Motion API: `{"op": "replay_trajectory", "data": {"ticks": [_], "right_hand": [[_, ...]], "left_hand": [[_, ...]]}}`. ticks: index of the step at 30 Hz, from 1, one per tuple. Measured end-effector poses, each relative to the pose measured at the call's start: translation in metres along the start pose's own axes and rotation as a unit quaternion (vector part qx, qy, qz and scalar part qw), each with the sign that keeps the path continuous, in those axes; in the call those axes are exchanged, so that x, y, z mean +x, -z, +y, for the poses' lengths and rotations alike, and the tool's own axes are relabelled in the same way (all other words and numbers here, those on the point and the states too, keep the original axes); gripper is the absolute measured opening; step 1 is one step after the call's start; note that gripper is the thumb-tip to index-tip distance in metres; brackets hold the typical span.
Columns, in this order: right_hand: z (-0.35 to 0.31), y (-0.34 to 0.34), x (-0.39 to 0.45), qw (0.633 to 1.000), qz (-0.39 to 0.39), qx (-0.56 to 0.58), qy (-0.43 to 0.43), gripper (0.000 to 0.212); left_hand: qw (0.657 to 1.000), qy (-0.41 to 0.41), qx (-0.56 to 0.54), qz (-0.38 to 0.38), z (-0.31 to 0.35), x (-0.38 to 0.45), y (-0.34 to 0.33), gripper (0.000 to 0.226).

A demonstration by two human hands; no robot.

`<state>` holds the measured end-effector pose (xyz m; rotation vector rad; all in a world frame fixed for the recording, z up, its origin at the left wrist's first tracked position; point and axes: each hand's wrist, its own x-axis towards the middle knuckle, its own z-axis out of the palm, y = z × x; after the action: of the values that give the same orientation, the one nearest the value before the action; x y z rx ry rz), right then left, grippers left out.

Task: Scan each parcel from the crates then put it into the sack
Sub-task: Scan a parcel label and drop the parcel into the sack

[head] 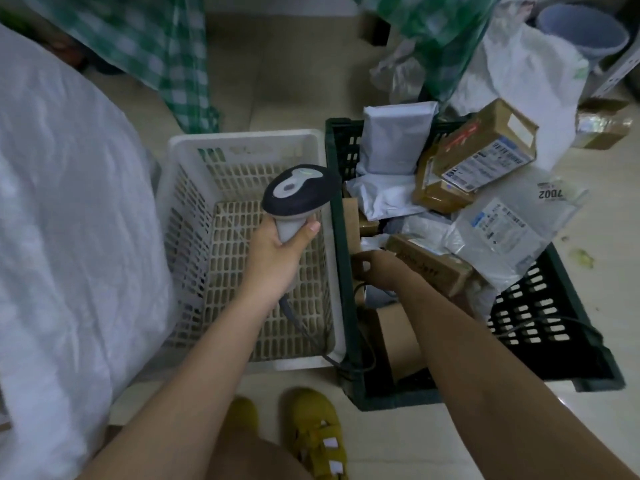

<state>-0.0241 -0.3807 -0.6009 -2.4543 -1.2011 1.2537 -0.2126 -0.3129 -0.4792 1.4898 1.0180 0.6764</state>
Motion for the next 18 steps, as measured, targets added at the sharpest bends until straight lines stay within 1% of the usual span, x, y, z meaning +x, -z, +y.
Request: {"op": "replay_trajectory", "data": {"ticks": [2,5,7,9,10,14,17,18], "right_hand": [[0.009,-0.001,0.001,0.999,0.018,-0.023,-0.013,0.038],[0.026,0.001,-0.005,0.989,0.073,-0.124,-0.021,0.037],[0.034,0.003,-0.010,0.988,0.078,-0.130,-0.028,0.040],[0.037,0.006,-0.012,0.992,0.058,-0.105,-0.041,0.041],[0.037,0.006,-0.010,0.993,0.062,-0.086,-0.043,0.042],[0.022,-0.011,0.002,0.990,0.120,0.027,-0.067,0.049],[0.018,-0.026,0.007,0.982,0.146,0.065,-0.101,0.042],[0.021,-0.028,0.008,0.979,0.155,0.077,-0.107,0.042]], "left_hand": [[1.000,0.001,0.002,-0.005,-0.002,0.000,0.000,0.038],[1.000,0.012,-0.006,-0.011,-0.006,-0.002,0.001,0.034],[1.000,0.018,-0.013,-0.015,-0.008,-0.003,0.001,0.034],[1.000,0.019,-0.009,-0.022,-0.008,-0.005,-0.001,0.036],[1.000,0.018,-0.007,-0.024,-0.008,-0.005,-0.002,0.036],[0.999,0.021,-0.010,-0.028,-0.006,-0.009,-0.005,0.030],[0.999,0.024,-0.007,-0.037,-0.009,-0.011,-0.004,0.035],[0.999,0.024,-0.009,-0.038,-0.010,-0.012,-0.004,0.036]]}}
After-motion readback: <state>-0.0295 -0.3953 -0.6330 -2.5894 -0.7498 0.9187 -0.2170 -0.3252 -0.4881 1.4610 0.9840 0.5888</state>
